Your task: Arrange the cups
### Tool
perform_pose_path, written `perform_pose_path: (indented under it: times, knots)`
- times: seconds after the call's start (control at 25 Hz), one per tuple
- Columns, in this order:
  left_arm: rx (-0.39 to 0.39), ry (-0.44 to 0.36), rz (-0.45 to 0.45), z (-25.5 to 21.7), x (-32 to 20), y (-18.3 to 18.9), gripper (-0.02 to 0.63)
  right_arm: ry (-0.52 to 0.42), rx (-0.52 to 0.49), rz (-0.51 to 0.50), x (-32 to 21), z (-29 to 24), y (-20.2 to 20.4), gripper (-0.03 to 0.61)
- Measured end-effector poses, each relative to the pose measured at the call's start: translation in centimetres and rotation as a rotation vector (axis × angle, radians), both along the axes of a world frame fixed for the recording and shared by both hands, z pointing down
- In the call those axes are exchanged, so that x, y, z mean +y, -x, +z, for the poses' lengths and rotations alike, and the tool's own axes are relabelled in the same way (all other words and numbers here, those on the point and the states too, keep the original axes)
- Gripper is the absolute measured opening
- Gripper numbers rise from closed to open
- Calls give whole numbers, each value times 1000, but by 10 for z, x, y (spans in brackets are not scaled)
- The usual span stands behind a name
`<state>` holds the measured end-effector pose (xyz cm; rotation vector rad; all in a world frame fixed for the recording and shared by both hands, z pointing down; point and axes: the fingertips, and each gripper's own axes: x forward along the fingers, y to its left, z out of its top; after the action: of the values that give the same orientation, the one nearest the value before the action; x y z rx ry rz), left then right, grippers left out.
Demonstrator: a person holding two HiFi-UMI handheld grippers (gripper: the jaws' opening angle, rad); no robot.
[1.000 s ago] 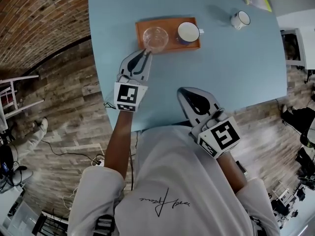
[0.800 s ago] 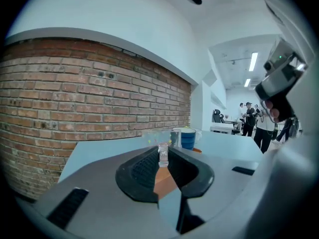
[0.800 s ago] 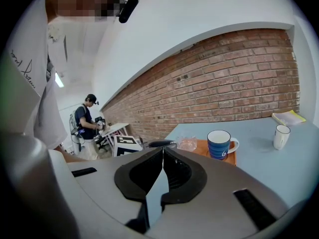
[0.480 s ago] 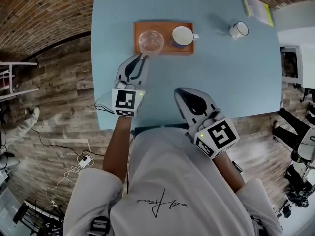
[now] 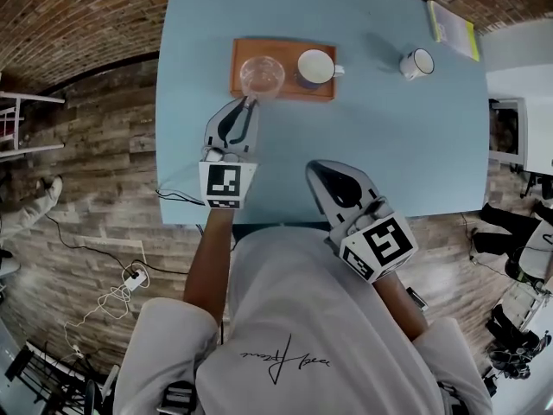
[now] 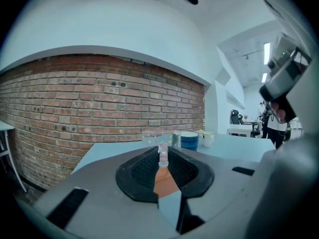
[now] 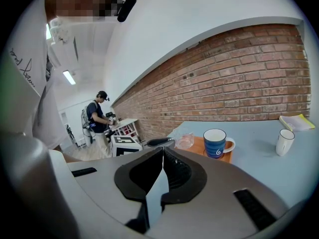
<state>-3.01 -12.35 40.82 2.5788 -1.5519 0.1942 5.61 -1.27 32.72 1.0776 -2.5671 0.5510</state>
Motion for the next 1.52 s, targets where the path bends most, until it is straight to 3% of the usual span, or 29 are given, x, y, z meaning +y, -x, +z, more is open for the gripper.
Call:
perform_pose_path:
  times: [0.24, 0.68, 1.52]
  knots:
    - [-1, -15, -108, 7, -4, 1, 54, -4, 19, -40, 7, 4, -10, 21]
    - [-25, -64, -213, 21, -16, -8, 54, -42, 29, -80, 16, 6, -17, 21]
    - [-44, -118, -290, 50, -34, -15, 54, 22, 73, -37, 23, 37, -53, 21]
